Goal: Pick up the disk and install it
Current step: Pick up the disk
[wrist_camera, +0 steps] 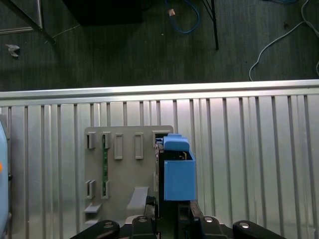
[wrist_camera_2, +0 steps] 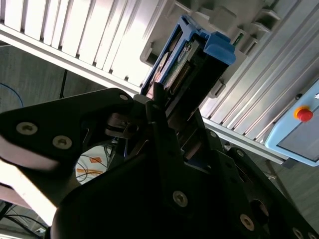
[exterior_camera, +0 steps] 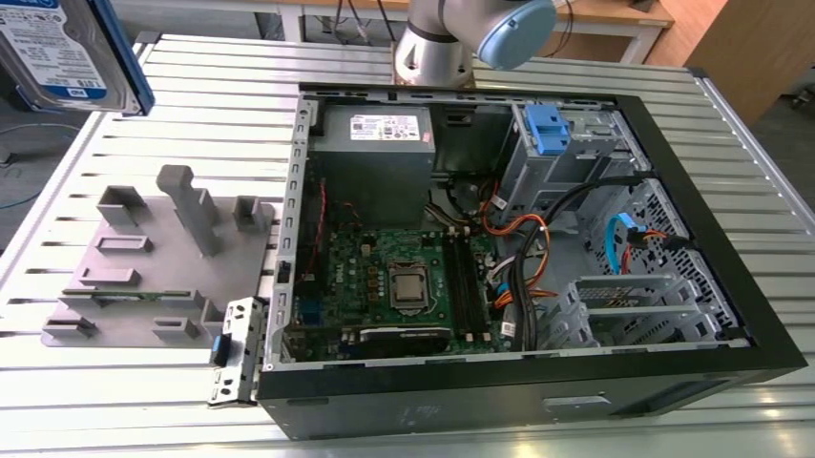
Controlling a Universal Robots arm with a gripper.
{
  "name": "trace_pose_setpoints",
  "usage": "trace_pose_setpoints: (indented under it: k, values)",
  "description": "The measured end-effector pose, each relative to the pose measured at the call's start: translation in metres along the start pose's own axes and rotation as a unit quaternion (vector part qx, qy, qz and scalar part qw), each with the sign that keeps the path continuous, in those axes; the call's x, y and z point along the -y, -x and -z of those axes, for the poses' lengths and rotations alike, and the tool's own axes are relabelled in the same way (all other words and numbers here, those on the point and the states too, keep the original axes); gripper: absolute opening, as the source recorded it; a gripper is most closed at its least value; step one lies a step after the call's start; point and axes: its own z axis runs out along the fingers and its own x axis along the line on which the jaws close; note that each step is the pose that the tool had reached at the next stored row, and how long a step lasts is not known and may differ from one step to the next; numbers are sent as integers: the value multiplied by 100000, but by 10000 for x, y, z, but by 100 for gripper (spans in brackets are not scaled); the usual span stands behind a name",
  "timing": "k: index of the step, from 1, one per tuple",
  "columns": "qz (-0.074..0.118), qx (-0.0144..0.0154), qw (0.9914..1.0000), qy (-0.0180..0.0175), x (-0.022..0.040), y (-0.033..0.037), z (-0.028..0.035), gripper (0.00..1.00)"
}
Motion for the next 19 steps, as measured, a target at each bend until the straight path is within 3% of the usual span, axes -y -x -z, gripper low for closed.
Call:
trace_pose_setpoints:
  k: [19]
  values:
    - [3, 2, 100000, 4, -4, 1, 110, 35]
